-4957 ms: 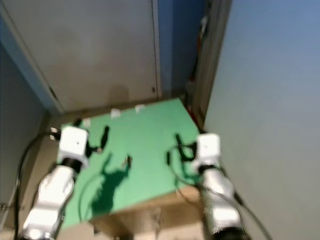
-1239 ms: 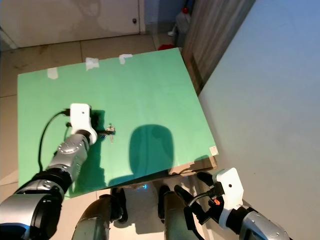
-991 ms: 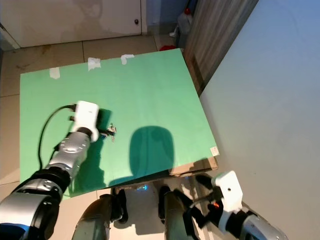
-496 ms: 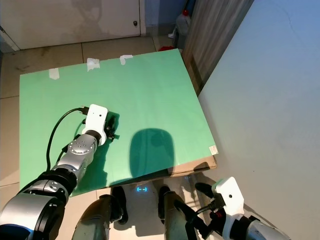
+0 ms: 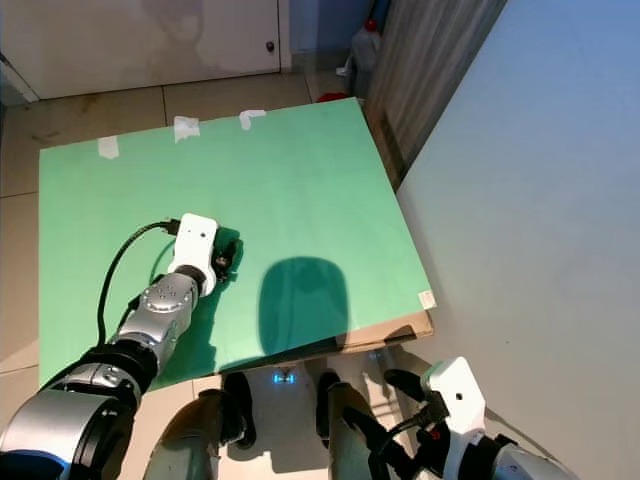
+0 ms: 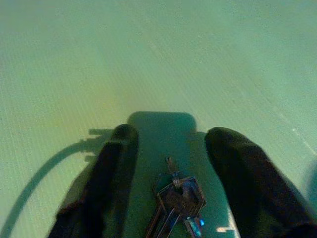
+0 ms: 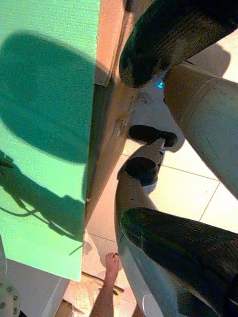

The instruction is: Hang keys on a hook

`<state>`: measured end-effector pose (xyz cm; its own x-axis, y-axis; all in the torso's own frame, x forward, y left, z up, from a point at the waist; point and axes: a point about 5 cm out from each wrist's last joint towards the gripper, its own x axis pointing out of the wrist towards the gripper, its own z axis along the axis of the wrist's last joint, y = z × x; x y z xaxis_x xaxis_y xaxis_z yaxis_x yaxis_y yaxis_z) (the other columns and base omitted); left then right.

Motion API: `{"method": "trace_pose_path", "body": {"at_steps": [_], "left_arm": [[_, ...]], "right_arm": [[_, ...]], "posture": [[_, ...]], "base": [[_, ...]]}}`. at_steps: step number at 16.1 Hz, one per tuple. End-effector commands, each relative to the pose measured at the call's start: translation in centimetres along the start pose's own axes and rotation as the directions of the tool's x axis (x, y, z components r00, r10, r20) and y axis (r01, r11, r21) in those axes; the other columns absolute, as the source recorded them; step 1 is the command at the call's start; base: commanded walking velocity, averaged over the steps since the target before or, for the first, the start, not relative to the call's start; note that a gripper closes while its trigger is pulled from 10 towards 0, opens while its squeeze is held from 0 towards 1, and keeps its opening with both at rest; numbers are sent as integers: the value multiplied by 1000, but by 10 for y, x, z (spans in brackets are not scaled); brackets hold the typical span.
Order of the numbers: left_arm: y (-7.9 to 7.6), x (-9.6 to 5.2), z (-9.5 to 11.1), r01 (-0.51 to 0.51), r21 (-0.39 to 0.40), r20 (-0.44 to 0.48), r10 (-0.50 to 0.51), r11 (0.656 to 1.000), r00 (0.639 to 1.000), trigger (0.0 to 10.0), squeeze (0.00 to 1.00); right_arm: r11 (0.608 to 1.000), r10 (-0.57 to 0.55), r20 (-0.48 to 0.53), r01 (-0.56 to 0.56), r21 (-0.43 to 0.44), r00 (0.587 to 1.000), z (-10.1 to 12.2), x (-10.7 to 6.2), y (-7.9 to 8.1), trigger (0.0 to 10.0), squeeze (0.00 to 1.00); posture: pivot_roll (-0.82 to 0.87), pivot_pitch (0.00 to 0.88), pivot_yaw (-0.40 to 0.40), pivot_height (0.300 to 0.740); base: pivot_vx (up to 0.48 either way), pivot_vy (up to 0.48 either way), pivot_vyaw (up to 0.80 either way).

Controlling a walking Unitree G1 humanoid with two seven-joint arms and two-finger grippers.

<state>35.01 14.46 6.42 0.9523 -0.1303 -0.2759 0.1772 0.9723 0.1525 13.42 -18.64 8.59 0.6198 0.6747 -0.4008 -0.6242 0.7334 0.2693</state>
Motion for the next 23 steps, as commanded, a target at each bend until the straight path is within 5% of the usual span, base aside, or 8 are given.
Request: {"method": "trace_pose_path", "body": {"at_steps": [1, 9, 17, 18, 19, 23], "left_arm": [[-2, -4, -14, -8, -20, -59, 7, 1000, 998, 10000, 0], [-1, -2, -14, -30, -107, -83, 21, 994, 996, 10000, 0], [-3, -1, -15, -8, -156, -103, -9, 988, 995, 10000, 0], [-3, -2, -15, -9, -158, -104, -7, 987, 995, 1255, 0], [-4, -2, -15, 3, -163, -101, -19, 987, 995, 0, 0], [-4, -2, -17, 17, -125, -104, -30, 992, 994, 0, 0]], "right_arm": [[1000, 7, -27, -6, 19, 1000, -5, -4, 3, 10000, 0], [1000, 14, -33, -14, 15, 999, -2, -5, 4, 10000, 0], [980, 200, -114, -200, 12, 973, -7, -20, 26, 10000, 0], [984, 180, -106, -180, 7, 978, -7, -22, 24, 10000, 0], [987, 159, -94, -159, 10, 983, -7, -23, 24, 10000, 0], [989, 147, -85, -146, 15, 985, -5, -21, 25, 10000, 0]], "posture": [[-356, 325, -32, 740], [-361, 334, -44, 740], [-376, 345, -53, 740], [-374, 345, -51, 740], [-374, 345, -50, 740], [-369, 346, -47, 740]], "base": [[0, 0, 0], [0, 0, 0], [0, 0, 0], [0, 0, 0], [0, 0, 0], [0, 0, 0]]}}
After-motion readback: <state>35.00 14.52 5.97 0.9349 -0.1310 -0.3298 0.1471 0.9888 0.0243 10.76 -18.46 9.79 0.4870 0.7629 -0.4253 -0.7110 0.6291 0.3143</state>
